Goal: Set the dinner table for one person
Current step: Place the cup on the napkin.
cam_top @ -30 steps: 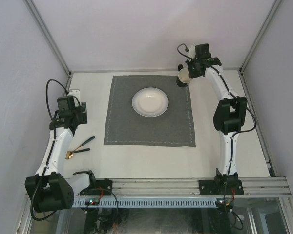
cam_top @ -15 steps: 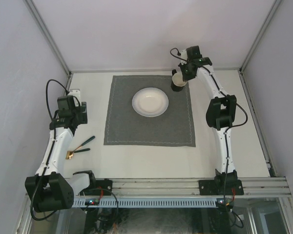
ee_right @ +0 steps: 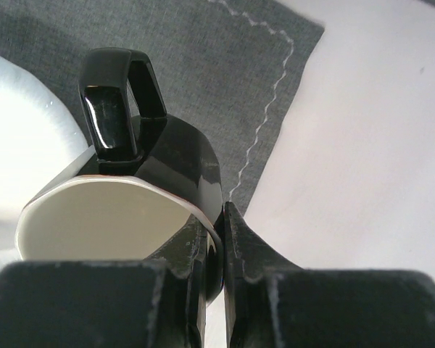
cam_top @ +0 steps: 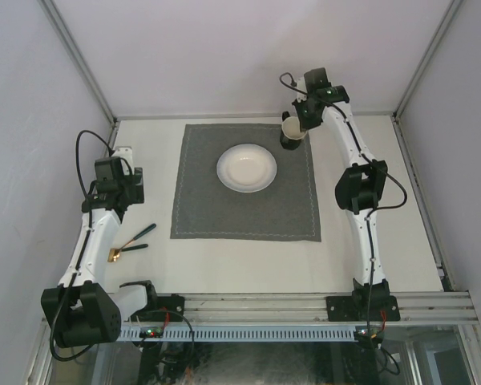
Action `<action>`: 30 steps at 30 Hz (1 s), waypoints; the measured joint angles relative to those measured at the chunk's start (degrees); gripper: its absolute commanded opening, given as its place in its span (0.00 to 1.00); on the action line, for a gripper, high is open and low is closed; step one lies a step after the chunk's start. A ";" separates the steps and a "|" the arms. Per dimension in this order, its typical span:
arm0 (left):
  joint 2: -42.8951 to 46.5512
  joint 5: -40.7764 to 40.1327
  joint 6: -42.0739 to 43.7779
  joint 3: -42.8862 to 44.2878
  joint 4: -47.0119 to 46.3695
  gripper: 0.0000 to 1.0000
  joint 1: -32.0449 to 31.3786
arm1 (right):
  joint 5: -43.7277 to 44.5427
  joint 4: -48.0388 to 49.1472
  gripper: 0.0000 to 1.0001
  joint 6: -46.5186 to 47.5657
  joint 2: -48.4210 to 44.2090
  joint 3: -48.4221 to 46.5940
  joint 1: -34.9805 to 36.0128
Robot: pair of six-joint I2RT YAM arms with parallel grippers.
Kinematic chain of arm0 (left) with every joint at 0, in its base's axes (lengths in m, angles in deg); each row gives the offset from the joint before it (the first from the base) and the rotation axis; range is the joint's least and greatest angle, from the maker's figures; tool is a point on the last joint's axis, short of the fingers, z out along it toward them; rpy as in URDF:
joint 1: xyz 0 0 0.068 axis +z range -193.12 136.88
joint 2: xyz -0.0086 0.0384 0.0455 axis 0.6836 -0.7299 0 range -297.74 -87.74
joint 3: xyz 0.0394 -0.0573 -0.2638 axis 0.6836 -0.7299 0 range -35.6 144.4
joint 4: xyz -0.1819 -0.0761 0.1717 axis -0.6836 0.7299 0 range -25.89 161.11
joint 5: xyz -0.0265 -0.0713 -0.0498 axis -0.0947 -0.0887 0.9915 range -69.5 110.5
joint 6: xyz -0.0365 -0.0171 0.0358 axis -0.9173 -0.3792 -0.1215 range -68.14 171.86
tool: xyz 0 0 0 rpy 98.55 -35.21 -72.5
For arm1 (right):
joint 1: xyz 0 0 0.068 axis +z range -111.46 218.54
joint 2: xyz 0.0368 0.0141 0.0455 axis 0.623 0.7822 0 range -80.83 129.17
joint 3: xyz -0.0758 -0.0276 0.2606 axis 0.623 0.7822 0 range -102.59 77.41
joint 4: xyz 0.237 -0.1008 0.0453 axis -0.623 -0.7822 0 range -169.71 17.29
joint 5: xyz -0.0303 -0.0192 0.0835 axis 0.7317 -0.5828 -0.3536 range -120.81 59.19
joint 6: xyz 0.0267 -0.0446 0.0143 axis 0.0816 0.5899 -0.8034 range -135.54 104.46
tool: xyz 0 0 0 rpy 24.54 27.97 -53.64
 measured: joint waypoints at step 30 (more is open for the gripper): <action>-0.09 0.02 -0.02 0.00 0.00 0.69 0.00 | 1.51 -3.23 0.00 -2.38 5.18 -0.04 -2.86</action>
